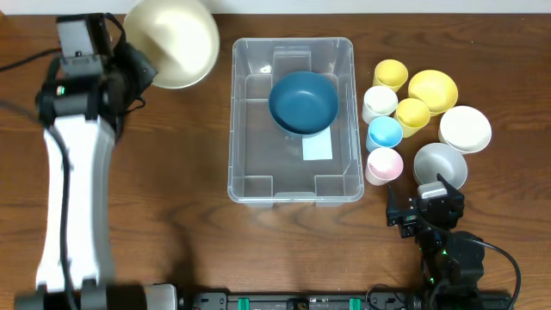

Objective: Pack container
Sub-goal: 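Grasp the cream bowl rim with the left gripper, then carry the cream bowl over the bin with the left gripper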

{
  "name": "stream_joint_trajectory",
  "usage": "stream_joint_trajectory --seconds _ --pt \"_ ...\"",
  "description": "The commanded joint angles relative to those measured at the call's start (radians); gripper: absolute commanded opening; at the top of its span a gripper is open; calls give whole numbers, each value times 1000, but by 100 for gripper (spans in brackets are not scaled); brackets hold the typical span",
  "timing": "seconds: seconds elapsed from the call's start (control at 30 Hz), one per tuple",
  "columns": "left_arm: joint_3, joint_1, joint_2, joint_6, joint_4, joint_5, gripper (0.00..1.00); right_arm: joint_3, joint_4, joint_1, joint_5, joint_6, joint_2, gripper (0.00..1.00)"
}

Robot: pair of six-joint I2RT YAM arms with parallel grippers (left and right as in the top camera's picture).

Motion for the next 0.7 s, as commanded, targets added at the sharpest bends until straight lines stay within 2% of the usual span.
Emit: stream_joint_trajectory --seconds 0.0,0.2,0.33,0.5,0.67 --pt "17 -102 -58 74 -3 59 6 -2 -2 -4 -11 11 0 99" --pt "17 -328 -62 82 29 46 6 -2 -2 -4 -11 11 0 99" --pt "17 -449 -10 82 55 -50 6 -2 -2 -4 -11 11 0 99" --pt "16 -541 96 82 82 -101 6 -2 -2 -4 -11 11 0 99" --pt "16 -561 214 82 111 -156 6 -2 -2 -4 -11 11 0 99"
